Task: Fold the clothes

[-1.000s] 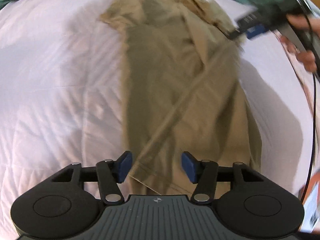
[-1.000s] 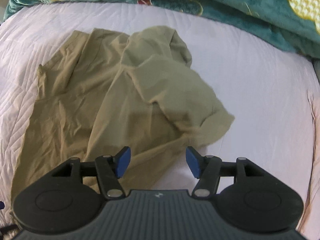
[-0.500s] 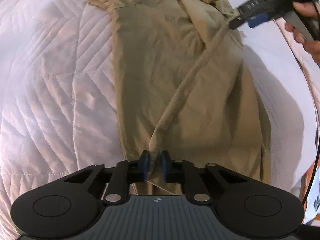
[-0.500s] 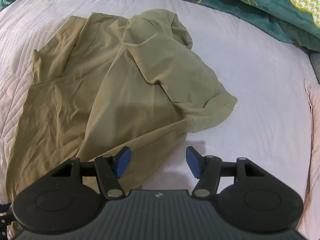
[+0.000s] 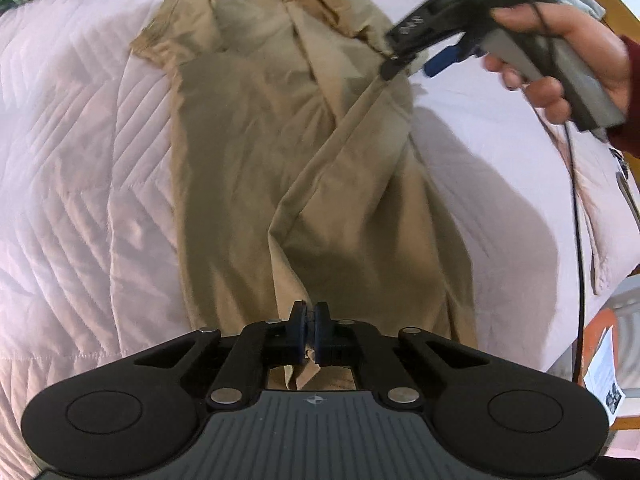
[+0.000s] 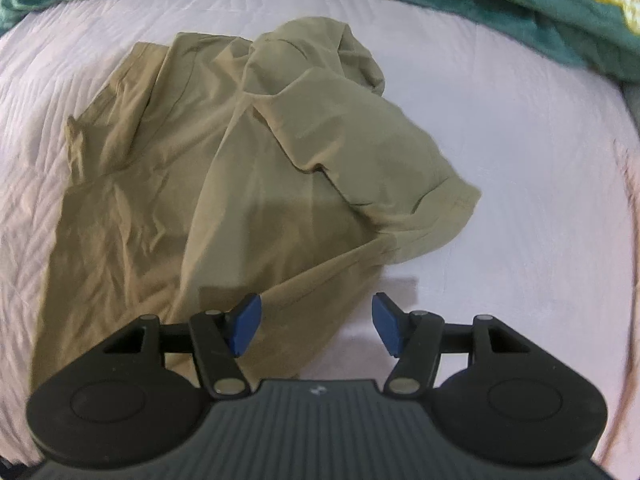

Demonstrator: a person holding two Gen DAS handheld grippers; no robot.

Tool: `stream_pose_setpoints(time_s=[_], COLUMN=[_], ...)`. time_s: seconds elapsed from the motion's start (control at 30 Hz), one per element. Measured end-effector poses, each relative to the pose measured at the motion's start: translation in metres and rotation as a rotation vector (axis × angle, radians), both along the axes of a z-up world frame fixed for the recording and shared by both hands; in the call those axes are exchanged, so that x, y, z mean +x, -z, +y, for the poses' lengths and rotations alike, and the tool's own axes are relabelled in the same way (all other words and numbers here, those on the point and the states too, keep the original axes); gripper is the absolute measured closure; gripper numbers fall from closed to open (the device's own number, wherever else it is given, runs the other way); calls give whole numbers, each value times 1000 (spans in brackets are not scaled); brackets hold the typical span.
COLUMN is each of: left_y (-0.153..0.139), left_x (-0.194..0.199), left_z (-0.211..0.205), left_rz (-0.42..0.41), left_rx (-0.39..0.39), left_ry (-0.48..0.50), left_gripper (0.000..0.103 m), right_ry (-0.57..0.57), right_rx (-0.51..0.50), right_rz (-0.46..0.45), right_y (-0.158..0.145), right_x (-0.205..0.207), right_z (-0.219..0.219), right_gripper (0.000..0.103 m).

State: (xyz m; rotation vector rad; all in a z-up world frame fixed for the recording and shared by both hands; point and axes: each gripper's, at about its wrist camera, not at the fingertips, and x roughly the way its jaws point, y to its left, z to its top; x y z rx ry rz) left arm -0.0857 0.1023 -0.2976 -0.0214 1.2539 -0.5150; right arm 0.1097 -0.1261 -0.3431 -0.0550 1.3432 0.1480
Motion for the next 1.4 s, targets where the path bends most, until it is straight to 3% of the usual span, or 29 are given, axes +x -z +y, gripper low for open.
stream_pose_setpoints(time_s=[0.17, 0.23, 0.27, 0.3, 0.37, 0.63, 0.87, 1.07, 1.27, 1.4], left_y=[-5, -5, -5, -6, -8, -41, -69, -86, -92, -73], left_x=[-3, -4, -5, -5, -5, -14, -32, -53, -74, -76], left_z=[-1, 0, 1, 2, 3, -22, -72, -134, -201, -241], left_rz=[-6, -8, -10, -10, -10, -16, -19, -16, 1, 14], left_rx=[-15, -18, -20, -23, -37, -129, -195, -270, -326, -316], left_ry=[-2, 0, 1, -1, -5, 58, 137, 232, 327, 390], left_gripper=[99, 99, 99, 99, 99, 99, 99, 99, 99, 99], right_ry=[88, 97, 102, 105, 96, 46, -22, -40, -19, -9], right_rx=[63, 95, 101, 109, 119, 109, 111, 70, 63, 54], right_rz=[83, 89, 89, 88, 73, 59, 55, 34, 32, 21], right_y=[18, 24, 26, 27, 24, -1, -9, -18, -23, -29], right_x=[11, 11, 11, 10, 6, -3, -10, -16, -27, -38], right_z=[-3, -4, -4, -5, -8, -27, -51, -97, -148, -166], right_gripper=[42, 62, 82, 94, 96, 95, 98, 102, 102, 99])
